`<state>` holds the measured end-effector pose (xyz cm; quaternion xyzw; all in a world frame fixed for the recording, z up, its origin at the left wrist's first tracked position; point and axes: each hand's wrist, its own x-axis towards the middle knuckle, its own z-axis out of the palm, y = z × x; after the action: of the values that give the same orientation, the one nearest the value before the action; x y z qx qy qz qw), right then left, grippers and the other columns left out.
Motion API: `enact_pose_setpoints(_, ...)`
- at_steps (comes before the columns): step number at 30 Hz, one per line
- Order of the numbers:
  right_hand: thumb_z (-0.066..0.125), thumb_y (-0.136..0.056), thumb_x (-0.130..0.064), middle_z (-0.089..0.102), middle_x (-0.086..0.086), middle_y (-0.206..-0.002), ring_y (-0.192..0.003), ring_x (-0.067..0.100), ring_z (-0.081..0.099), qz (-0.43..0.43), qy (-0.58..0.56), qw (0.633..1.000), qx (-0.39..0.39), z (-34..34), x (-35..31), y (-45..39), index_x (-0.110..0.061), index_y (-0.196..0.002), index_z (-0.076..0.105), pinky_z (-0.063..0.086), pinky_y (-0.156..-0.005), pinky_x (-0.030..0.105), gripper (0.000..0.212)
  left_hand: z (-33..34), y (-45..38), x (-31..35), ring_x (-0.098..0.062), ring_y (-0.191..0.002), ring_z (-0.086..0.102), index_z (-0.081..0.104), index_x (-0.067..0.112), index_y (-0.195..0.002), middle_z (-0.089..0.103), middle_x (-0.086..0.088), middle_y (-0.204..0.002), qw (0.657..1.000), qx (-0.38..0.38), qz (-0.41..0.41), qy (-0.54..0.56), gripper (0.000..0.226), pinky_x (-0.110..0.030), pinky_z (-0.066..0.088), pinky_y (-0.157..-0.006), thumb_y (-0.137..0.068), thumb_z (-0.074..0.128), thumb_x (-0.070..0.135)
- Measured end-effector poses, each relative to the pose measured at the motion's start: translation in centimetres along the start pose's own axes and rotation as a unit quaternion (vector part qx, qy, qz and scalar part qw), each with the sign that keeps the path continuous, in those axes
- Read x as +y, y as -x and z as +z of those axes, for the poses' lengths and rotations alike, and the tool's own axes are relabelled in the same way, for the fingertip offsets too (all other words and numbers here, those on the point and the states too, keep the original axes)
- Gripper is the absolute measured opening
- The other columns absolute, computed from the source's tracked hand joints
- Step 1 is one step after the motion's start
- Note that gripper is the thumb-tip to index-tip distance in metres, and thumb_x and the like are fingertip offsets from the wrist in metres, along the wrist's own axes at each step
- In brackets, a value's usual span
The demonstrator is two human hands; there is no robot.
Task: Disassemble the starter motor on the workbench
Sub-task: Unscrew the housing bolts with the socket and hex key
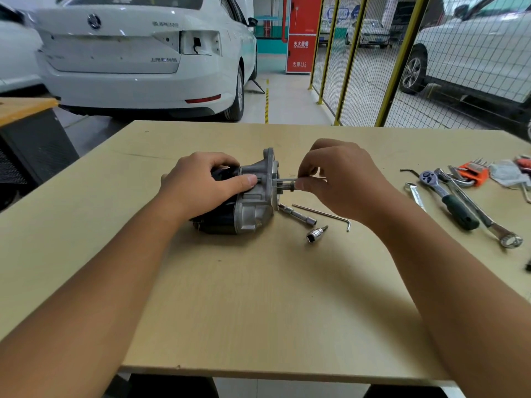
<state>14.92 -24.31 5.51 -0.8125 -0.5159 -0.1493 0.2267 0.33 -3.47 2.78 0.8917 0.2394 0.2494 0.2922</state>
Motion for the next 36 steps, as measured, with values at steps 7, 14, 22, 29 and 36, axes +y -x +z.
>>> enact_pose_setpoints(7,0.064,-0.095,-0.034,0.066,-0.002,-0.080,-0.072,0.013,0.055,-0.015,-0.040,0.998,-0.039,-0.29,0.54,0.07,-0.020,-0.093,0.076,0.045,-0.067,0.033,0.019,0.14,-0.23,-0.07,-0.016,-0.112,0.063,0.073,0.049,-0.100,0.072,0.020,-0.105,1.000,0.001,-0.013,0.002,0.061,-0.052,0.046,-0.105,-0.059,0.055,0.091)
enact_pose_setpoints(14,0.066,-0.095,-0.022,0.061,0.001,-0.088,-0.079,0.016,0.052,-0.006,-0.014,0.999,-0.051,-0.37,0.78,-0.14,-0.012,-0.097,0.078,0.035,-0.068,0.028,0.016,0.10,-0.15,0.03,-0.016,-0.110,0.064,0.074,0.047,-0.099,0.073,0.019,-0.103,1.000,-0.004,-0.013,0.012,0.063,-0.051,0.047,-0.104,-0.056,0.058,0.090)
enact_pose_setpoints(22,0.081,-0.081,-0.027,0.056,-0.015,-0.081,-0.073,0.007,0.052,-0.004,-0.017,1.000,-0.003,-0.57,0.38,-0.01,-0.020,-0.085,0.076,0.048,-0.068,0.032,0.010,0.04,0.04,0.07,-0.017,-0.110,0.064,0.073,0.048,-0.101,0.072,0.020,-0.104,1.000,-0.006,-0.011,0.002,0.066,-0.051,0.047,-0.103,-0.053,0.058,0.092)
enact_pose_setpoints(29,0.077,-0.086,-0.027,0.057,-0.009,-0.076,-0.067,0.005,0.050,-0.017,-0.040,0.999,-0.008,-0.56,0.46,0.06,-0.017,-0.085,0.073,0.032,-0.058,0.016,0.010,0.08,0.02,0.07,-0.016,-0.111,0.063,0.073,0.049,-0.100,0.072,0.020,-0.105,1.000,0.004,-0.018,-0.004,0.065,-0.051,0.047,-0.104,-0.056,0.054,0.093)
enact_pose_setpoints(36,0.065,-0.095,-0.025,0.060,0.000,-0.091,-0.083,0.017,0.054,-0.020,-0.023,0.999,-0.036,-0.28,0.36,-0.09,-0.012,-0.096,0.077,0.048,-0.077,0.037,0.017,0.04,-0.02,0.08,-0.017,-0.111,0.064,0.074,0.047,-0.102,0.073,0.017,-0.106,1.000,-0.008,-0.016,0.009,0.067,-0.051,0.047,-0.104,-0.055,0.058,0.092)
